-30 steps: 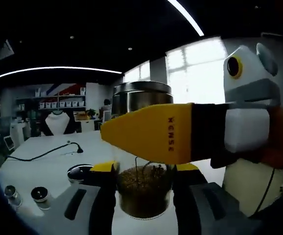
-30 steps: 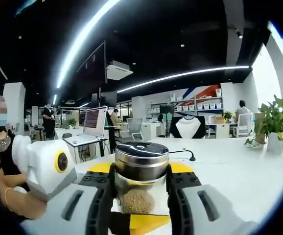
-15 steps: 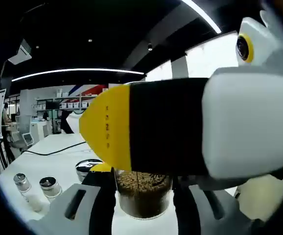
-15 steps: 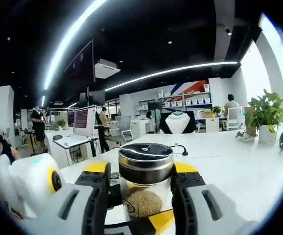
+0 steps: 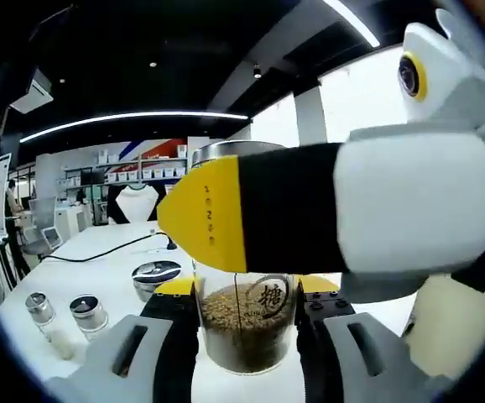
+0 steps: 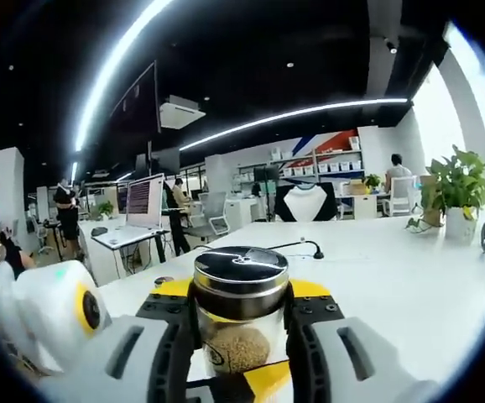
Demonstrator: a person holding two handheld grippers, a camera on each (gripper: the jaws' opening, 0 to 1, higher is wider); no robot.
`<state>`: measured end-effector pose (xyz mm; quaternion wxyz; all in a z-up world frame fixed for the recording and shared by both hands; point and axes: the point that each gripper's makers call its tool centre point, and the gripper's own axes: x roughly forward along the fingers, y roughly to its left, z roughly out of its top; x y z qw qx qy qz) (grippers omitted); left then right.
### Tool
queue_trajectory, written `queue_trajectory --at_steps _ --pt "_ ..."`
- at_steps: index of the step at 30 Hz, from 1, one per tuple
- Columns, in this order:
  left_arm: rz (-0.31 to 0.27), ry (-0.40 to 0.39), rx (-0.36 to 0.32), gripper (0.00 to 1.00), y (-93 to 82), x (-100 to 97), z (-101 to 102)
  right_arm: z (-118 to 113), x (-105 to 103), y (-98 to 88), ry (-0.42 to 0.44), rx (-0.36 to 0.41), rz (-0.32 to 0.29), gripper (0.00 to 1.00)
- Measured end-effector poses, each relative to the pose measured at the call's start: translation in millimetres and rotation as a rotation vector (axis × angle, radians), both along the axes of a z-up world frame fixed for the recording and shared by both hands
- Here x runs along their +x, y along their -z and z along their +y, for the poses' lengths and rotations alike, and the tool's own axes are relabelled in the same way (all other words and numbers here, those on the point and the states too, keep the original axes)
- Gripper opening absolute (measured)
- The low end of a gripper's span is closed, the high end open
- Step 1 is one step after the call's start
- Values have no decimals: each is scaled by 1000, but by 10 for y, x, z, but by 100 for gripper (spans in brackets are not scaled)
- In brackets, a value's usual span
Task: Rotate the seasoning bottle until the label or dispensing opening points toward the visible target arrow and the bottle remains upright within the marked orientation range
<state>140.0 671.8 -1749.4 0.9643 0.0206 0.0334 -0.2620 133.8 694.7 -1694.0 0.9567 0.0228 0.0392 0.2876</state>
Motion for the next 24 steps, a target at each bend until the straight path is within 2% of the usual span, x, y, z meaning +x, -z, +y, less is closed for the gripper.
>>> queue_trajectory --at_steps 8,9,10,15,17,19,21,24 --pt "7 20 4 46 13 16 -4 21 15 10 -45 -1 -11 38" --pt "14 30 9 46 29 16 -2 8 29 16 -44 -8 -13 38" --pt "51 46 3 48 83 7 5 -5 40 20 -43 -14 -18 38" --pt "71 39 2 61 170 13 117 -154 146 74 -18 20 -7 38" --pt "78 37 16 65 209 7 142 -190 183 109 -11 9 -3 38" --pt "83 14 59 71 260 5 199 -223 223 140 -6 -2 0 38" --pt "76 3 71 80 271 -5 225 -251 261 158 -2 2 6 38" --pt "73 5 81 87 268 -34 276 -301 332 175 7 -4 0 38"
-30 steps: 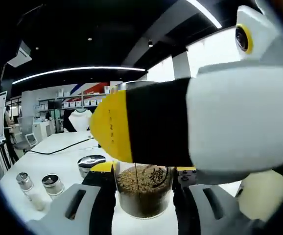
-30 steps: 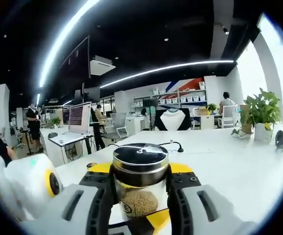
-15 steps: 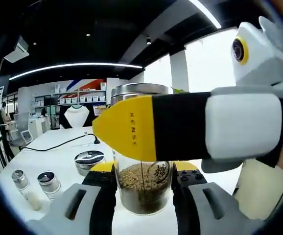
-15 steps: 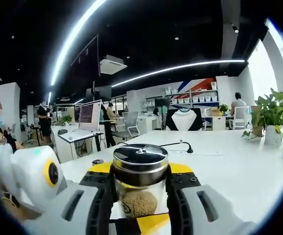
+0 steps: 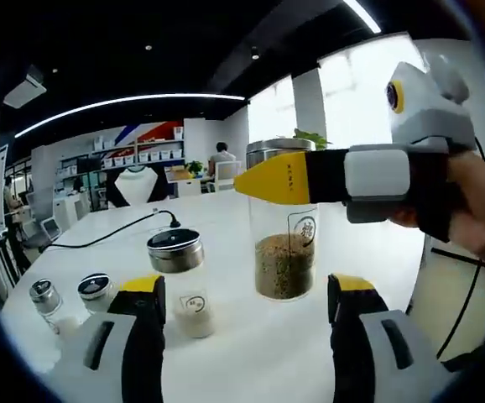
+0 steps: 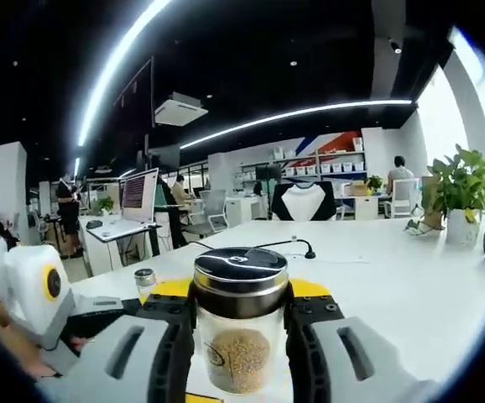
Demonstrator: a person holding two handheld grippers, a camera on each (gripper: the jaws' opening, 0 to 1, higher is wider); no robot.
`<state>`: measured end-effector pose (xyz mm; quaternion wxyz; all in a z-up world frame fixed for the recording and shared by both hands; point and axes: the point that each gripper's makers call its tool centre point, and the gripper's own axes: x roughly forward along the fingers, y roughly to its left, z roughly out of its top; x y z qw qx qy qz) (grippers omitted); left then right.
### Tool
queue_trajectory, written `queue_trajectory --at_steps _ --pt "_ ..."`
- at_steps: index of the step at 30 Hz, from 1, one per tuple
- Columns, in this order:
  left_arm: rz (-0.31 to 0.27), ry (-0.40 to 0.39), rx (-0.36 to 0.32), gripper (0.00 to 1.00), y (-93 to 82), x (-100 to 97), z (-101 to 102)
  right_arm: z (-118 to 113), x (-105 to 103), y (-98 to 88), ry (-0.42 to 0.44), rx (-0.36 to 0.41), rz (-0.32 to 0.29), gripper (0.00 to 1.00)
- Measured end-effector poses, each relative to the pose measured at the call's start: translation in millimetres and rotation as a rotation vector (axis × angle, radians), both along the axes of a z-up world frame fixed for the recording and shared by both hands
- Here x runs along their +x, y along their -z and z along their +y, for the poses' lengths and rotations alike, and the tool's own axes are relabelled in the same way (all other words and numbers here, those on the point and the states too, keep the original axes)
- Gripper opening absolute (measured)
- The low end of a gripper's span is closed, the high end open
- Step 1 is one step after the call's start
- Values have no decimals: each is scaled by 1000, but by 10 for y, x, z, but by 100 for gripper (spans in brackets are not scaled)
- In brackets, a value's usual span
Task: Rotate the seasoning bottle until the label or dispensing opening points toward the visible target arrow and the bottle remains upright within the marked orientation range
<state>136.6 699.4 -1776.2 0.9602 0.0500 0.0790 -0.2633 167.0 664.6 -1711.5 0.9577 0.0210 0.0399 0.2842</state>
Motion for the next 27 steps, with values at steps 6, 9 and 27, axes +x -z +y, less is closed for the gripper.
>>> queue_trajectory --at_steps 6,9,27 --pt "-21 12 10 94 -72 -14 89 -46 121 124 -27 -47 -17 38" --pt "-34 13 23 95 -119 1 131 -63 161 188 -30 -51 -9 38" --pt "-1 -12 68 97 -43 -193 578 -202 468 595 -27 -79 82 38"
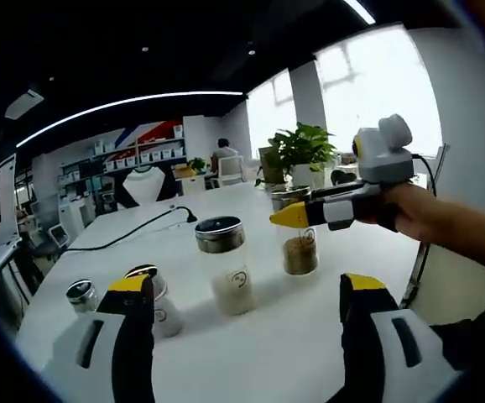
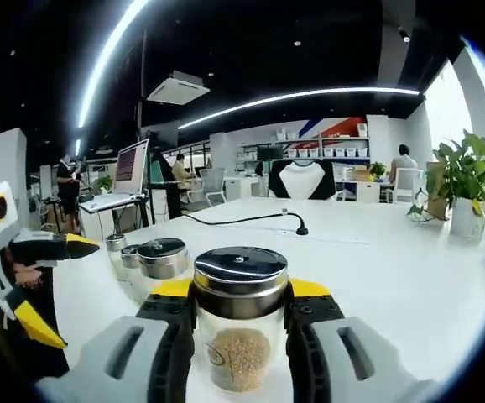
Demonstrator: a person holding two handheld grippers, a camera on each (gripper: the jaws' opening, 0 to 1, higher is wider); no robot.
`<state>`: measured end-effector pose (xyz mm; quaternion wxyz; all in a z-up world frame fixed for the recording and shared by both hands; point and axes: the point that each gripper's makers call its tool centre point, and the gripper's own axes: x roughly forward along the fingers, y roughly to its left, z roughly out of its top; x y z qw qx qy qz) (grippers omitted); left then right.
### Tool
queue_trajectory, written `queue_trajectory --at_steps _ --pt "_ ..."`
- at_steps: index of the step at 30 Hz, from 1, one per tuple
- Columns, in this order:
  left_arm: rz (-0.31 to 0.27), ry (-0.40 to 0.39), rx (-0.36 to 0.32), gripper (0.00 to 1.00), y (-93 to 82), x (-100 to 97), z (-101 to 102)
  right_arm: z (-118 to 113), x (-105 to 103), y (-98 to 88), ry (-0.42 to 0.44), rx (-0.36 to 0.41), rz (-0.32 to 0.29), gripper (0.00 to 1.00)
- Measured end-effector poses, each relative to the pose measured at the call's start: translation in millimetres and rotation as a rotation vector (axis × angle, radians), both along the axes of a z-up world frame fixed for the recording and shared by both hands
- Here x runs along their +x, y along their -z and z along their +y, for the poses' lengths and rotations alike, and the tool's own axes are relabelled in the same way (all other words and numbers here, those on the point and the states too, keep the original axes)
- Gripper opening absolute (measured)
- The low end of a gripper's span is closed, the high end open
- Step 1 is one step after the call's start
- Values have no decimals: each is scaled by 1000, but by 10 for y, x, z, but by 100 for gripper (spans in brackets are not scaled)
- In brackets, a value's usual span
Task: Rotate the seasoning bottle until the label or dispensing opening points toward the visible target arrow and the bottle remains upright within the marked orientation range
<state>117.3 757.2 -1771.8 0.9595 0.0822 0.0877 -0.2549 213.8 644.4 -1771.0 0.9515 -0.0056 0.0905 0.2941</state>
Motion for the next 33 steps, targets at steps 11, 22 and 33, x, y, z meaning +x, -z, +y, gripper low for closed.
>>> queue_trajectory --at_steps 11,22,33 --pt "-31 -45 -3 98 -132 7 289 22 122 18 -26 -7 -5 38" --pt "-19 -83 -15 97 -130 85 395 83 86 150 -85 -25 -5 38" --pt "18 -91 -11 96 -7 68 452 80 -28 163 -113 -26 -24 39"
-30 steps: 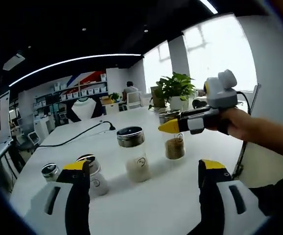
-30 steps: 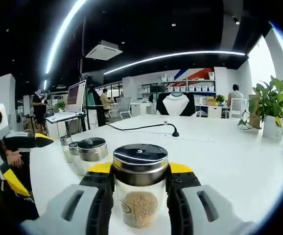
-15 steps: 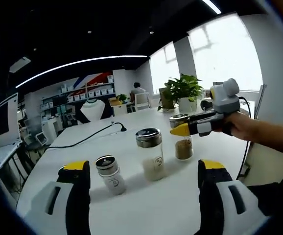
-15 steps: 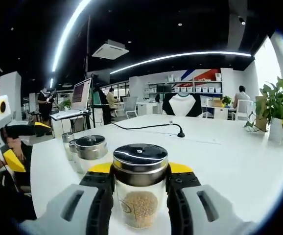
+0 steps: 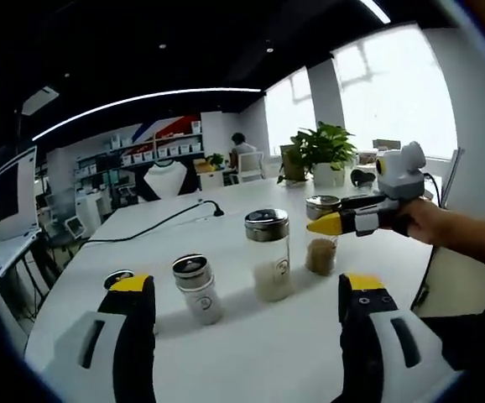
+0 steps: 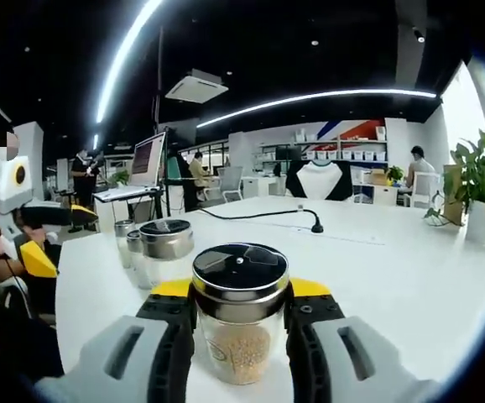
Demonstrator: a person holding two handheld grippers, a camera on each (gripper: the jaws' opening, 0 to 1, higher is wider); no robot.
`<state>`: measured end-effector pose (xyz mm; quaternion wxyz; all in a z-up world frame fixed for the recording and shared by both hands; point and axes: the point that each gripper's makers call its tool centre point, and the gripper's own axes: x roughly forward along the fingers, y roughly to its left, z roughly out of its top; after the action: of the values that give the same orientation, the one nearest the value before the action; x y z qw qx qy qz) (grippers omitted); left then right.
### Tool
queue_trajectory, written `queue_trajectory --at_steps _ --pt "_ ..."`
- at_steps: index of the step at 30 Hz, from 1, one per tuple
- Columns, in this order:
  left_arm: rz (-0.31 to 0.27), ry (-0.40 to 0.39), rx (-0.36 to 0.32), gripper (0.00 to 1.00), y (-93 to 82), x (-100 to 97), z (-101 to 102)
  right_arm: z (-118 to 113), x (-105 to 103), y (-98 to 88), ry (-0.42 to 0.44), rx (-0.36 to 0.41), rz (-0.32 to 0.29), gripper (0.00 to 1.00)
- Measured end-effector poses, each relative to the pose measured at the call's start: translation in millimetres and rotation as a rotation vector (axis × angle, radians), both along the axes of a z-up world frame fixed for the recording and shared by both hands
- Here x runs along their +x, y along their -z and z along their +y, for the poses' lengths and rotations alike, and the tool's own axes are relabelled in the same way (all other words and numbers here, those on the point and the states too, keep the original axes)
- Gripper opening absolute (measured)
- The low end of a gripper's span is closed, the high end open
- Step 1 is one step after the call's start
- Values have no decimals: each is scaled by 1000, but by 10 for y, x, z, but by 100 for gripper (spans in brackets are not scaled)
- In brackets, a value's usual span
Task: Rotate the seasoning bottle until the label or dispensing opening points toward the visible target arrow and the bottle remains upright within the marked orientation range
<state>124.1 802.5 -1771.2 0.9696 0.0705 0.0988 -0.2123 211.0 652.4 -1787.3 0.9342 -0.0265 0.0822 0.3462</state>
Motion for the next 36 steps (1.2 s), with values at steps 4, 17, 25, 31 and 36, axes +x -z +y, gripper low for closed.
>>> queue_trajectory --at_steps 4,17,25,31,36 --pt "15 -7 13 96 64 -8 22 5 11 -1 8 -8 -12 39" --pt "15 -46 -9 97 20 19 152 -37 -25 -68 83 79 27 60" --pt "-12 -57 5 100 -45 27 250 -73 -283 -50 119 103 67 75" --pt "-9 -86 -6 100 -52 -11 387 -55 -458 -148 125 177 85 90" --pt "-17 -109 -22 100 -79 -57 497 -58 -598 -135 135 137 78 93"
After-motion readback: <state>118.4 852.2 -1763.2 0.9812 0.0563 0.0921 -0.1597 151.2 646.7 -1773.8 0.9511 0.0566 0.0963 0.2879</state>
